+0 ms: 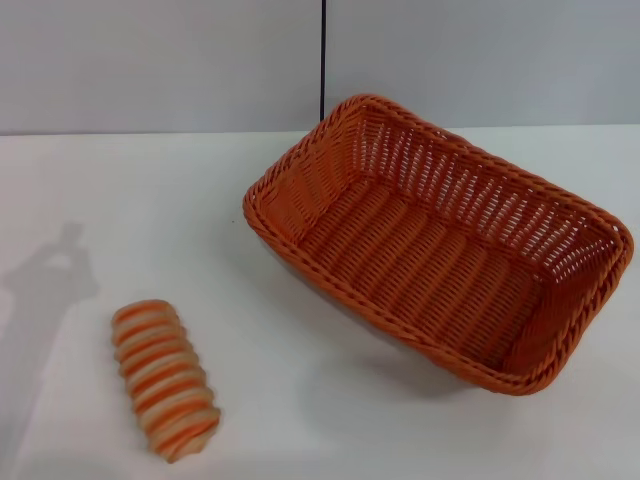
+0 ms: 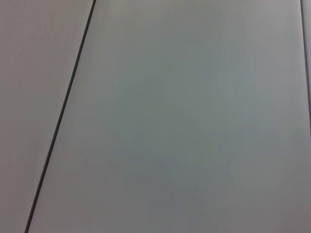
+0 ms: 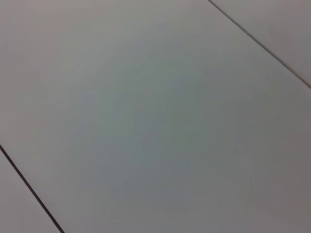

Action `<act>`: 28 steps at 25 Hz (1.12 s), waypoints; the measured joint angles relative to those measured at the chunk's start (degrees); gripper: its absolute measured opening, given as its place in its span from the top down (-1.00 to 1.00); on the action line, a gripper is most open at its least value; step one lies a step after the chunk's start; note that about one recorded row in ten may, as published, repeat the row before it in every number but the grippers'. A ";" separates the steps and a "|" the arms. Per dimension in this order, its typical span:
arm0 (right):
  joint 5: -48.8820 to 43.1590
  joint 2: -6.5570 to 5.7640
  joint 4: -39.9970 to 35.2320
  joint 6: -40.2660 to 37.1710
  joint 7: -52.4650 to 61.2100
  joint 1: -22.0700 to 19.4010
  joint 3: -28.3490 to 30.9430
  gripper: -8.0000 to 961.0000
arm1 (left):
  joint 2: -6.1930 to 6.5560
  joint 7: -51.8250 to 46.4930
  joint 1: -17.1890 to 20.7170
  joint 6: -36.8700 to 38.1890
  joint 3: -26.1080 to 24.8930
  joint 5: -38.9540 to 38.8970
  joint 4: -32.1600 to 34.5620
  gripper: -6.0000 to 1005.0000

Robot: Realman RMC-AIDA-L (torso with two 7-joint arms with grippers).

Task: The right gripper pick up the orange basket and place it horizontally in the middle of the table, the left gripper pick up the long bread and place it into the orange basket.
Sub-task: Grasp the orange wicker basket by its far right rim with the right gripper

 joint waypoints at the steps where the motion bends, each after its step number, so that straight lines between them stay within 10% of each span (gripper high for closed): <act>1: 0.00 0.00 0.02 0.00 0.00 0.00 0.11 -0.69 | 0.00 -0.07 0.00 -0.02 0.00 -0.02 0.00 0.79; 18: 0.00 0.00 0.07 -0.80 0.84 0.09 0.32 -0.69 | -0.16 -0.57 -0.65 -1.03 -4.32 -0.07 -1.32 0.84; 28: 0.12 -0.10 0.14 -2.34 8.05 0.21 2.89 -0.69 | -0.26 -2.31 -0.96 -1.30 -4.91 -0.10 -1.35 -0.16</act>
